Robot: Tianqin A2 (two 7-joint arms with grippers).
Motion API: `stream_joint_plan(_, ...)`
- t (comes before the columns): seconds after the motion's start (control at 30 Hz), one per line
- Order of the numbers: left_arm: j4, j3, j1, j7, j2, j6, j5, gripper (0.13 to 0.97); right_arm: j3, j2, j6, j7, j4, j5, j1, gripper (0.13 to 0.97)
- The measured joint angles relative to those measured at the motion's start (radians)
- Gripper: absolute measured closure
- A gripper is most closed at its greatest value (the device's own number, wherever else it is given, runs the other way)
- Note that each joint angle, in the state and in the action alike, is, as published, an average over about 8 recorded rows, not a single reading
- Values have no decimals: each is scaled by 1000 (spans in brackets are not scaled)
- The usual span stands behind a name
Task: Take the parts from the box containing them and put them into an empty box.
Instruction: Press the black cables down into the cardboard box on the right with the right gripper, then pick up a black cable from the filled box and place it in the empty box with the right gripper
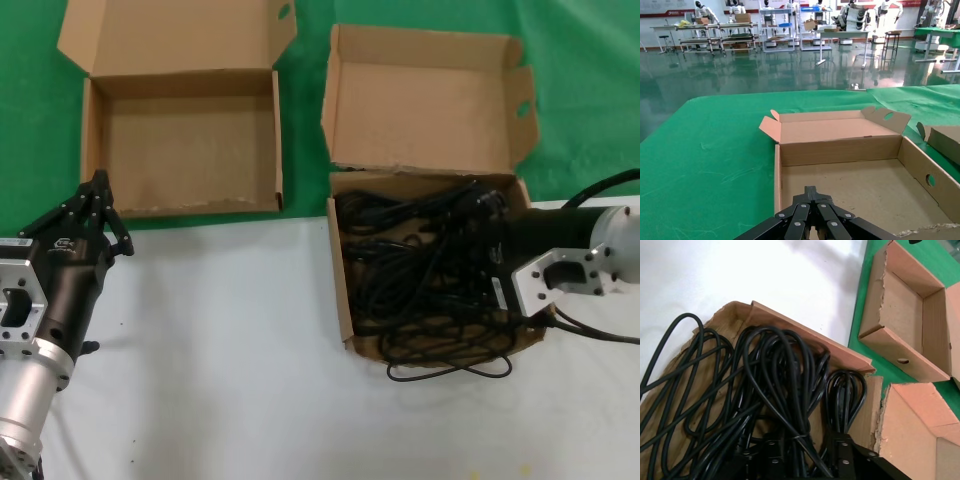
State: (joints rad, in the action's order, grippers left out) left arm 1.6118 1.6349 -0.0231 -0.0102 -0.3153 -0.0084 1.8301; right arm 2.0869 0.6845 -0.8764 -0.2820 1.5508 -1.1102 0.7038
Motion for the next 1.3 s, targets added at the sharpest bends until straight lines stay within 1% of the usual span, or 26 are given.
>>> stream_joint_plan(0.13,0,0,0,0,0,0,0,952,-2,0,0,-1,1,-5,-7,694)
stream_joint_plan(0.4,0,0,0,0,0,0,0,952,-14,11,-11,17,25,-18,-18,842)
stream_joint_plan(0.63,0,0,0,0,0,0,0,952,-46,39,-59,103,112,-48,-6,875)
stream_joint_plan(0.77,0,0,0,0,0,0,0,952,-56,30,-80,152,155,-51,28,886)
stream_joint_plan(0.9,0,0,0,0,0,0,0,952,-43,-18,-87,175,155,-30,83,887)
stream_joint_plan(1.0,0,0,0,0,0,0,0,952,-21,-76,-80,177,124,-4,130,887)
stream_joint_plan(1.3,0,0,0,0,0,0,0,952,50,-295,6,138,-68,60,253,888)
